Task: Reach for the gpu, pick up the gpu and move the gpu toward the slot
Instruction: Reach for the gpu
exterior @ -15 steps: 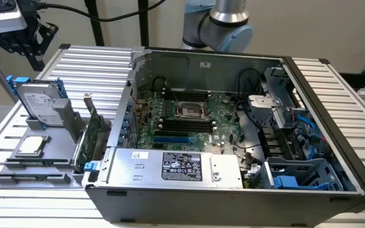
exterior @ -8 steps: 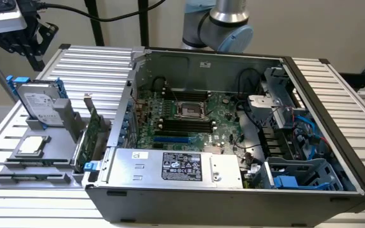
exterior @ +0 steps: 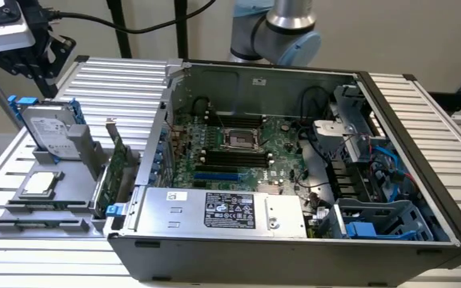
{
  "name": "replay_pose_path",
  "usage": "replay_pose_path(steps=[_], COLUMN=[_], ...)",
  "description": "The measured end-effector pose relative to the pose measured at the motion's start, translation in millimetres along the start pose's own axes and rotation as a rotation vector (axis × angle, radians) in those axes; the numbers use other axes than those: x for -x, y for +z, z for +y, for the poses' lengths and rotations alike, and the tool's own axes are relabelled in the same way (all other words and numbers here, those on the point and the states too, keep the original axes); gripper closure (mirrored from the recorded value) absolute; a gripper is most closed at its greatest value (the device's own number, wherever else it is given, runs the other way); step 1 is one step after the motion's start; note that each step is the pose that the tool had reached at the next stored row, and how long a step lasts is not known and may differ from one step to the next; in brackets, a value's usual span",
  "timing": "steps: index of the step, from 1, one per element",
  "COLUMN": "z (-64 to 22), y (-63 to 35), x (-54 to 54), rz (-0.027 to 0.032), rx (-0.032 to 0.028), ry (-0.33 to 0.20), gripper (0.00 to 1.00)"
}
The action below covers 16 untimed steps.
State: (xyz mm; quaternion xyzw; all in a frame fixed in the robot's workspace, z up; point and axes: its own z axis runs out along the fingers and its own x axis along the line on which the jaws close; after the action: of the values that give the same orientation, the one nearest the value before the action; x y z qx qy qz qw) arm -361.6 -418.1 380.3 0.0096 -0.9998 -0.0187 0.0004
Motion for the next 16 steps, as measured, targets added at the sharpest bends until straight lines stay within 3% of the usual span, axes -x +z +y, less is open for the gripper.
replay_pose_path(steps=[11,16], z=[-29.9,-40.3], y=[5.4,11.4], x=[27.6,36.4], rz=[0.0001,-0.0042], rx=[-0.0001,-0.0005], ry=[0.0,0.0], gripper=[0.89,0.89])
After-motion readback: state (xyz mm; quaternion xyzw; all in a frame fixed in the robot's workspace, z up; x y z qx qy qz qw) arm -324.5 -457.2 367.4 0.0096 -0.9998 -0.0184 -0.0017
